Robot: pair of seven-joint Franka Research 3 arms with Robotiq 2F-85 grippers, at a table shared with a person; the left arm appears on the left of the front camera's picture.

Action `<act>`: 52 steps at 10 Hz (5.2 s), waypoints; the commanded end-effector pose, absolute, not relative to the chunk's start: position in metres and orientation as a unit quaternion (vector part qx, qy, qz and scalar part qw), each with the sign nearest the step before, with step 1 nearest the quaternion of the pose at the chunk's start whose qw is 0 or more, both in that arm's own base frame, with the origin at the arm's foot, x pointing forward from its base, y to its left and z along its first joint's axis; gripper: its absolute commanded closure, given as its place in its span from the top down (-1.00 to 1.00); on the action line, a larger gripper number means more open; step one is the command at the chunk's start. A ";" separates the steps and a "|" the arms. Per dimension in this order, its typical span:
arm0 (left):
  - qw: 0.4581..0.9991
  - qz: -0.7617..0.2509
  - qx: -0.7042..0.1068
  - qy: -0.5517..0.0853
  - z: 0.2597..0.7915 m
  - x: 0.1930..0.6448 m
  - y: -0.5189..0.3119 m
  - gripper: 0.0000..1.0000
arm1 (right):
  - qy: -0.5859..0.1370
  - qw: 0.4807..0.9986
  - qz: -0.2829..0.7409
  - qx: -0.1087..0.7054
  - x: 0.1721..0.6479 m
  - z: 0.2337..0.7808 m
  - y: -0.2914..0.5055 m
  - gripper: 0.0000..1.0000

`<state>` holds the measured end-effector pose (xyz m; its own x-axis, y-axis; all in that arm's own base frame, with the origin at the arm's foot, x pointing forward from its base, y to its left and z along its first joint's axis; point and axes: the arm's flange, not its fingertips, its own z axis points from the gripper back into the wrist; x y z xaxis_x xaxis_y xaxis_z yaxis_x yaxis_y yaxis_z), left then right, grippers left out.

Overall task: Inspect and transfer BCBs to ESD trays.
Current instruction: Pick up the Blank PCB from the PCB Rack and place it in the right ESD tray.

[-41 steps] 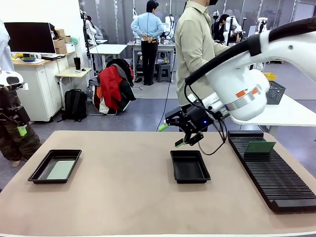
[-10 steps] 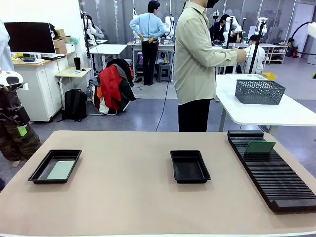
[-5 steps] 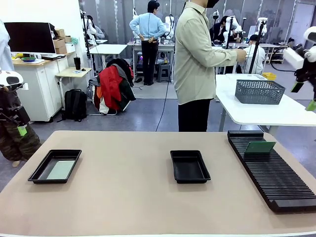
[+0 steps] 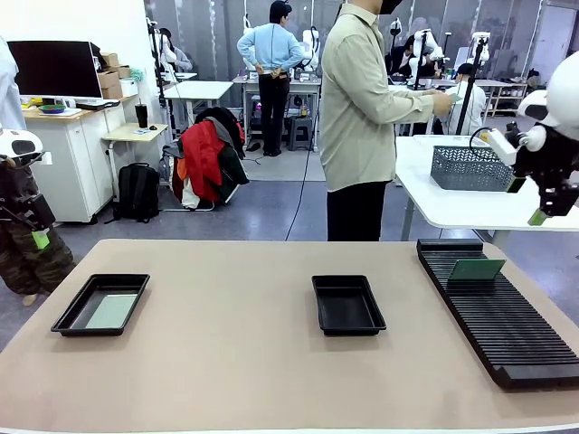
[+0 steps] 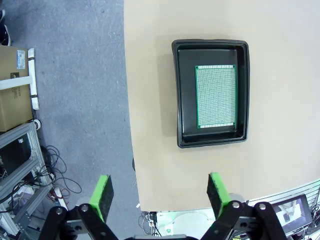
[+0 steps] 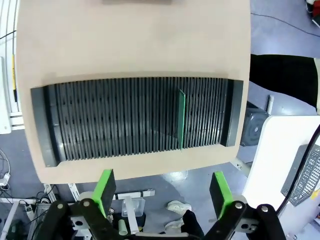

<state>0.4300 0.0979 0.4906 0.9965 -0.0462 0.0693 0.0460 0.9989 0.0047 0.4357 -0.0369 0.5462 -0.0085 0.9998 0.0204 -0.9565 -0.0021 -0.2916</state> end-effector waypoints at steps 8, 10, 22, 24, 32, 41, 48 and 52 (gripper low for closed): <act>0.999 -0.021 0.001 -0.039 0.489 0.430 0.098 1.00 | -0.092 0.685 0.720 -0.065 0.521 0.441 -0.049 1.00; 0.999 -0.021 0.001 -0.039 0.489 0.430 0.098 1.00 | -0.082 0.683 0.724 -0.055 0.532 0.424 -0.052 1.00; 0.999 -0.021 0.001 -0.039 0.489 0.430 0.098 1.00 | -0.099 0.721 0.685 -0.033 0.550 0.359 -0.066 1.00; 0.999 -0.021 0.001 -0.039 0.489 0.430 0.098 1.00 | -0.098 0.722 0.684 -0.035 0.549 0.357 -0.067 1.00; 0.999 -0.021 0.001 -0.039 0.489 0.430 0.098 1.00 | -0.098 0.727 0.679 -0.037 0.548 0.354 -0.064 0.42; 0.999 -0.021 0.001 -0.039 0.489 0.430 0.098 1.00 | -0.084 0.727 0.681 -0.031 0.550 0.357 -0.066 -0.38; 0.999 -0.021 0.001 -0.039 0.489 0.430 0.098 1.00 | -0.075 0.726 0.683 -0.021 0.549 0.360 -0.065 -1.00; 0.999 -0.021 0.001 -0.039 0.489 0.430 0.098 1.00 | -0.076 0.730 0.679 -0.020 0.551 0.367 -0.068 -1.00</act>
